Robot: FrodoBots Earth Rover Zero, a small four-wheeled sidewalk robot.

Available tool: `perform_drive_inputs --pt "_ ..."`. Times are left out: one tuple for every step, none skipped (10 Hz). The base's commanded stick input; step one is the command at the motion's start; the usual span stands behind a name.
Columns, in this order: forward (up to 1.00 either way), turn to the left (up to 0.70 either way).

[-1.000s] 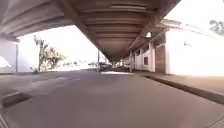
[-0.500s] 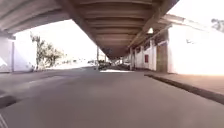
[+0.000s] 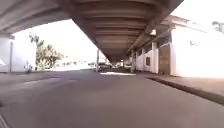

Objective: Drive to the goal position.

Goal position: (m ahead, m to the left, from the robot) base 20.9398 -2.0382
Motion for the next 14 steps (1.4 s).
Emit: perform_drive_inputs --pt "0.7 0.0" --pt "0.7 0.0" --pt "0.7 0.0" --pt "0.7 0.0" --pt "0.7 0.0" --pt "0.7 0.0" --pt "0.7 0.0" --pt "0.7 0.0" --pt "0.7 0.0" --pt "0.7 0.0" --pt "0.7 0.0" --pt "0.7 0.0" --pt "0.7 0.0" --pt "0.7 0.0"
